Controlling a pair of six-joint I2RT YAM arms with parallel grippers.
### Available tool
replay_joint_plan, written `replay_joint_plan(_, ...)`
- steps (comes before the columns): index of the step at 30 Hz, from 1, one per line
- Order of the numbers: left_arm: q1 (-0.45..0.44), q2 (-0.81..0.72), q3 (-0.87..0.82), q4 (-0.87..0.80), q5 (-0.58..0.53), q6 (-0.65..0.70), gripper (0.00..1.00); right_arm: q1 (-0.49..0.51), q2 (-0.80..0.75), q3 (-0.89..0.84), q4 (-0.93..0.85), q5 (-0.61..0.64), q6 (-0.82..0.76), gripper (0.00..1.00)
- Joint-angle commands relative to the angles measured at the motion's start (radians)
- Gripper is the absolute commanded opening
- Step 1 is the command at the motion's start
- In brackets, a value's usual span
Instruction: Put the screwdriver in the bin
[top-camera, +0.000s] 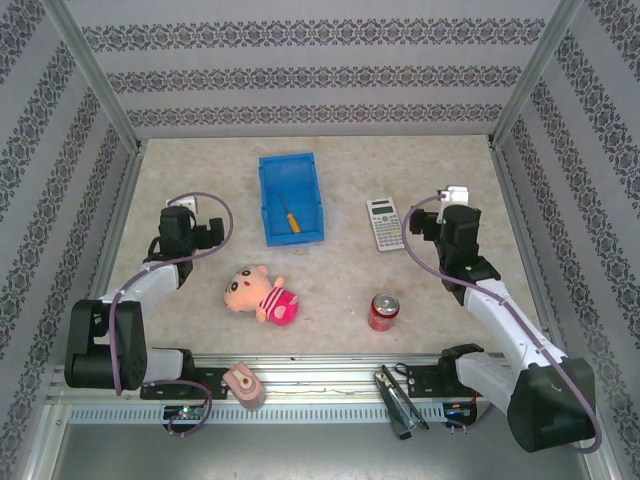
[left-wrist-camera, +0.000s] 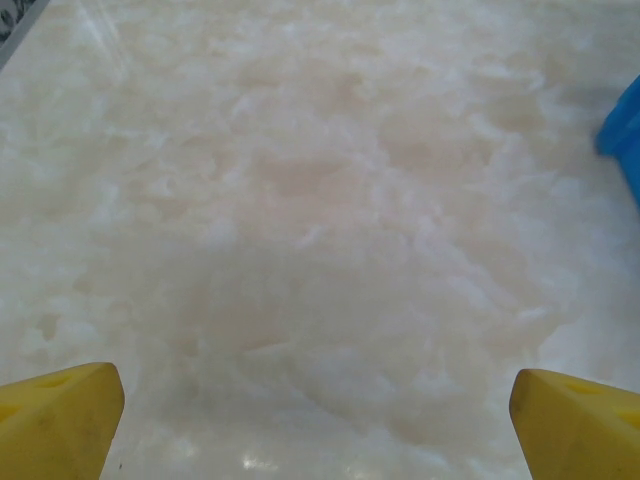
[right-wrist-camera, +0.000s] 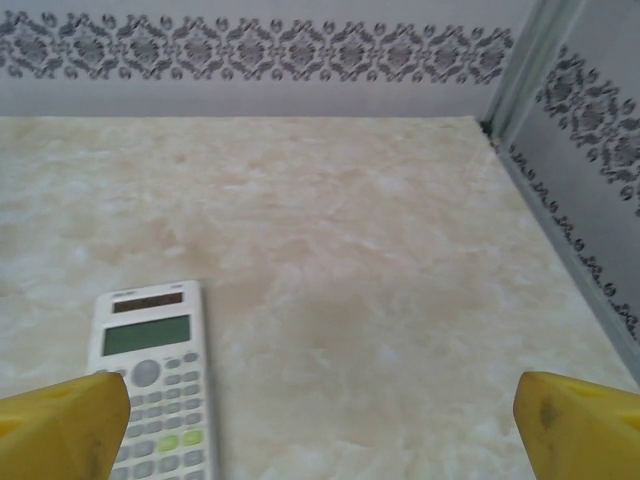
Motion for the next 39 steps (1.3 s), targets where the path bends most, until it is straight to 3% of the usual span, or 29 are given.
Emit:
replay_joint_plan(1,0.013,-0.002,-0.053,0.208,-0.037,0.013,0.99,-0.030,-0.021,-0.102,0.180,-0.034,-0.014,0.98)
replay_joint_plan(8,0.015,0.023,-0.143,0.368,-0.035,0.002,0.99,-0.085,0.069,-0.272,0.466,-0.059,-0.002,0.98)
replay_joint_plan(14,0.019,0.078,-0.163,0.499,0.020,0.019,0.99,-0.151,0.255,-0.287,0.692,-0.111,0.027,0.98)
replay_joint_plan(18,0.020,0.164,-0.137,0.559,0.005,0.025,0.99,-0.182,0.347,-0.247,0.752,-0.180,0.045,0.98)
replay_joint_plan(23,0.016,0.186,-0.101,0.511,0.014,0.037,0.99,-0.185,0.488,-0.241,0.858,-0.266,0.019,0.98)
replay_joint_plan(25,0.014,0.185,-0.116,0.543,0.015,0.043,0.99,-0.185,0.552,-0.254,0.976,-0.268,0.029,0.98)
replay_joint_plan(28,0.005,0.213,-0.186,0.685,0.016,0.048,0.99,-0.186,0.516,-0.219,0.856,-0.297,0.013,0.98)
replay_joint_plan(30,0.005,0.300,-0.263,0.944,0.004,0.052,0.99,-0.186,0.543,-0.222,0.903,-0.307,0.016,0.98)
replay_joint_plan(33,0.004,0.246,-0.242,0.812,0.034,0.059,0.99,-0.180,0.531,-0.216,0.868,-0.296,0.008,0.98)
replay_joint_plan(35,0.004,0.279,-0.229,0.852,0.027,0.059,0.99,-0.178,0.537,-0.216,0.881,-0.295,0.007,0.98)
replay_joint_plan(39,0.004,0.268,-0.187,0.753,0.071,0.073,0.99,-0.174,0.535,-0.215,0.866,-0.296,0.000,0.98)
